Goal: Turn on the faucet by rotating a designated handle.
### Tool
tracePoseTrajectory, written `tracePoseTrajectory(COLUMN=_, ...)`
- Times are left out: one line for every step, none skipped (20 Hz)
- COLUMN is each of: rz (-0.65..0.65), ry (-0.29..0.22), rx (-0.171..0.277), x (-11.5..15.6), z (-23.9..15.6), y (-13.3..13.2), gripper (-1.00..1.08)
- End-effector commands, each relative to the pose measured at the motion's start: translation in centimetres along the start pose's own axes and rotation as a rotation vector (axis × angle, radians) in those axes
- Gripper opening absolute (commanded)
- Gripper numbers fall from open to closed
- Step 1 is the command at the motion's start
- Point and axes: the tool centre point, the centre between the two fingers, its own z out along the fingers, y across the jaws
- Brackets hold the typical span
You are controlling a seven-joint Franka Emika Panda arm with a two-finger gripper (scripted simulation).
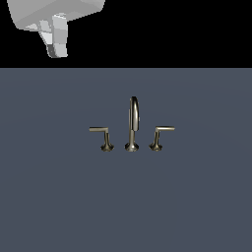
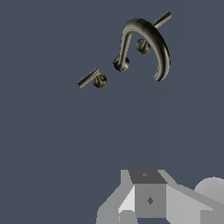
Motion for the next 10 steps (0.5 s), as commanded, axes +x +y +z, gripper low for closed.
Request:
tracePoseTrajectory(rz=0.054, ry=-0.001, rx=0.002, x=0.5, z=1.4, y=-1.1, gripper=-1.0)
tracePoseTrajectory(rz=0.075, ry=-0.001, rx=0.003, x=0.7, z=1.9, y=-1.5, gripper=-1.0)
tracePoseTrajectory(rz=0.095, ry=-0.001, rx=0.003, x=1.0, z=2.4, y=-1.9, gripper=-1.0)
tracePoseTrajectory(rz=0.115, ry=-0.002, rx=0.004, x=1.2, z=2.9, y=-2.3, gripper=-1.0)
tracePoseTrajectory(rz=0.135, ry=-0.002, rx=0.004, x=1.5, z=3.4, y=-2.7, gripper=-1.0)
tracePoseTrajectory(rz=0.154, ry=-0.002, rx=0.004, x=1.7, z=3.9, y=-3.0, gripper=-1.0)
tracePoseTrajectory(rz=0.174, ry=-0.002, rx=0.005, x=2.0, z=4.4, y=-3.4, gripper=-1.0)
tracePoseTrajectory(rz=0.193, ry=-0.003, rx=0.005, x=2.2, z=4.9, y=-3.8, gripper=-1.0)
tracePoseTrajectory(rz=0.212, ry=-0.003, rx=0.006, x=2.5, z=5.4, y=-4.1, gripper=-1.0)
tracePoseTrajectory(rz=0.231, ry=-0.003, rx=0.006, x=2.8, z=5.8, y=-4.4, gripper=-1.0)
